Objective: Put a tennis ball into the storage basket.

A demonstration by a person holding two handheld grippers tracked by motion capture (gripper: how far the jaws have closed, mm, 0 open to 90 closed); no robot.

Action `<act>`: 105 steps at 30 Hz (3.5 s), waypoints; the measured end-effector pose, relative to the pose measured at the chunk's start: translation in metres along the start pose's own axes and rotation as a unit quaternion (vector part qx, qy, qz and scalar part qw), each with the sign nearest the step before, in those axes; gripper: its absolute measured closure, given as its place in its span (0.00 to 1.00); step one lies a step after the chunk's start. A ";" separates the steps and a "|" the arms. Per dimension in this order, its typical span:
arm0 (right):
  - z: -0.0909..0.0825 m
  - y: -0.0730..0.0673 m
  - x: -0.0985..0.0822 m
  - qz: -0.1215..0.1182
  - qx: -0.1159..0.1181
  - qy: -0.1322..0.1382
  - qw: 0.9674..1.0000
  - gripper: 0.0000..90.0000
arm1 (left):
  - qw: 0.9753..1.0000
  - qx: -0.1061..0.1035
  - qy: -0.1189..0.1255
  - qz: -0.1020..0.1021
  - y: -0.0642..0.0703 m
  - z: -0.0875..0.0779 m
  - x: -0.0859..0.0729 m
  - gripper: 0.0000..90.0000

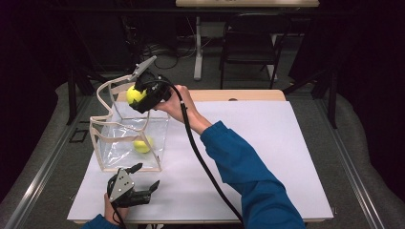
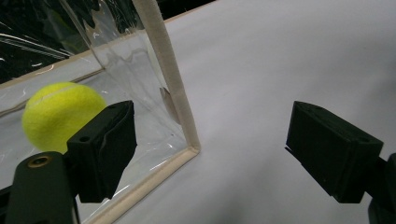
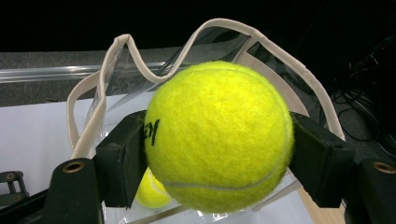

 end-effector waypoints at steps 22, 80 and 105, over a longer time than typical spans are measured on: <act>0.020 -0.011 -0.005 0.000 0.015 -0.026 1.000 0.29 | 1.000 -0.001 0.000 0.001 0.000 -0.001 0.000 0.18; -0.038 0.010 -0.079 0.054 0.005 -0.022 0.998 0.00 | 1.000 0.004 -0.002 0.005 0.003 0.000 0.001 0.18; -0.056 0.014 -0.156 0.079 -0.008 -0.055 0.995 0.00 | 1.000 0.003 -0.004 0.011 0.002 0.001 0.000 0.18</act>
Point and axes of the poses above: each handheld gripper's, and its own axes: z roughly forward along the jaws, x roughly out of its top, y roughly to its right, the point moved 5 cm from there along z, roughly forward along the jaws, and after that the axes turned 6 degrees about -y, right-handed, at the moved point
